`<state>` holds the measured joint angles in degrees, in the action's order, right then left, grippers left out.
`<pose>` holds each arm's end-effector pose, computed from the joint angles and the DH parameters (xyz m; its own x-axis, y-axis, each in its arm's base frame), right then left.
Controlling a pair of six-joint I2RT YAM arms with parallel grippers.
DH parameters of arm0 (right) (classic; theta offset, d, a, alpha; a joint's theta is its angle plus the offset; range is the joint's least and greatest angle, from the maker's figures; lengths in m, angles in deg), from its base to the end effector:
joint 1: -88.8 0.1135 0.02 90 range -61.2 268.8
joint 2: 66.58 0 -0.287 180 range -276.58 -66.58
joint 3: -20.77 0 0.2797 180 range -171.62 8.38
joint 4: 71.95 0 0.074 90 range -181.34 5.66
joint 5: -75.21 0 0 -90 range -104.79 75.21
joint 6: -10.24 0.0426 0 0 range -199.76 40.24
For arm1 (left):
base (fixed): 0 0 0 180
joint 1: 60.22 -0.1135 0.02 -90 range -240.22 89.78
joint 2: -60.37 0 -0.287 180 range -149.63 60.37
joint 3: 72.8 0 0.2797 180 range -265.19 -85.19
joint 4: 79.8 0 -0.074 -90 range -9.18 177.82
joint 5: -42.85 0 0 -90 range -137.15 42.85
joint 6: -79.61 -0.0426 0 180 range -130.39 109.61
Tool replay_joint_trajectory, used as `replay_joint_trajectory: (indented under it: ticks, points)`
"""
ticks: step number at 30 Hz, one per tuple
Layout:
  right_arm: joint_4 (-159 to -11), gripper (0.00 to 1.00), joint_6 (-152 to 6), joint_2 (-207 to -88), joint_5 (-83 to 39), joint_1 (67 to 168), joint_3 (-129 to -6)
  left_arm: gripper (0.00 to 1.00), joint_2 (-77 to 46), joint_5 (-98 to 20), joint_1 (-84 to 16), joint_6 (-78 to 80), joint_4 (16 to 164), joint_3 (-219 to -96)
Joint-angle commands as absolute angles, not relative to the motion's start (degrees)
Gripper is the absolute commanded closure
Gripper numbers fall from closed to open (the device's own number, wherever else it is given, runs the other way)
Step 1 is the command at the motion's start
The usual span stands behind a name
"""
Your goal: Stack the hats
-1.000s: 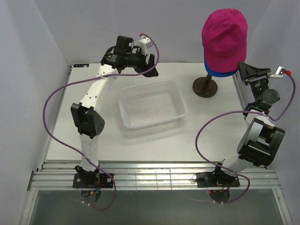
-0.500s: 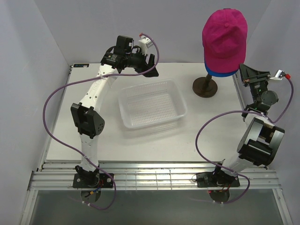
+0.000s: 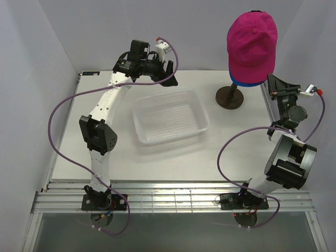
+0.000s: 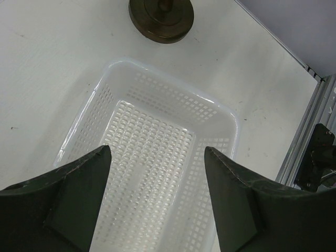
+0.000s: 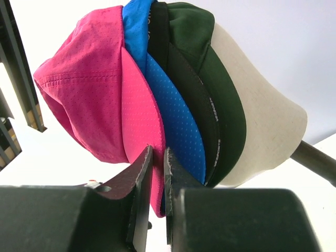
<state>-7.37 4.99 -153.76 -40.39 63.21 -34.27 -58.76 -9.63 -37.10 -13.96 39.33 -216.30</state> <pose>0.3124 -0.1292 0.3117 0.1047 0.9456 -0.3080 -0.4762 0.3196 0.8192 0.4507 -0.2206 0.4155 -0.4986 0.2666 -0.8249 0.7943 0.5216 -0.3115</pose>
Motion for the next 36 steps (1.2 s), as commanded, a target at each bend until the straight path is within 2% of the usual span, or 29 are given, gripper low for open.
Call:
replay_joint_trajectory:
  ticks: [1, 11, 14, 15, 18, 20, 21, 24, 31, 32, 34, 36]
  points:
    - [14.2, 0.92, 1.3, -151.1, -37.0, 63.3, -31.4, 0.18, -54.5, -8.4, -36.8, -13.9, 38.7, -217.2]
    - [13.4, 0.91, 1.0, -150.7, -36.8, 63.5, -30.5, 0.18, -54.4, -8.2, -36.9, -13.8, 38.6, -217.4]
    - [12.2, 0.81, 0.9, -150.3, -36.8, 63.5, -30.3, 0.18, -54.4, -8.2, -36.8, -13.8, 38.6, -217.5]
    - [11.6, 0.67, 0.8, -150.2, -36.8, 63.5, -30.3, 0.18, -54.4, -8.2, -36.9, -13.8, 38.6, -217.5]
    - [10.8, 0.44, 0.9, -150.1, -37.2, 63.5, -30.6, 0.18, -54.3, -8.1, -36.8, -13.8, 38.6, -217.6]
    - [10.6, 0.37, 0.9, -149.6, -37.2, 63.5, -30.6, 0.18, -54.2, -8.0, -36.9, -13.8, 38.5, -217.6]
    - [10.3, 0.27, 0.8, -149.4, -37.3, 63.5, -30.5, 0.18, -54.2, -8.0, -36.8, -13.8, 38.5, -217.6]
    - [8.0, 0.18, -0.4, -147.0, -36.7, 63.3, -28.8, 0.18, -54.1, -7.9, -36.9, -14.0, 38.3, -217.6]
    - [-1.4, 0.14, -4.9, -140.8, -36.5, 61.9, -24.7, 0.18, -53.5, -7.2, -37.0, -14.1, 38.1, -217.6]
    - [-5.1, 0.07, -5.8, -139.7, -36.8, 61.7, -24.5, 0.18, -53.4, -7.2, -36.9, -14.1, 38.0, -217.5]
    - [-11.1, 0.11, -10.6, -135.7, -37.3, 61.2, -24.7, 0.18, -53.2, -8.3, -36.9, -14.3, 38.0, -216.8]
    - [-23.1, 0.11, -15.0, -130.7, -37.3, 60.8, -25.7, 0.18, -52.7, -9.9, -37.0, -14.3, 38.0, -215.8]
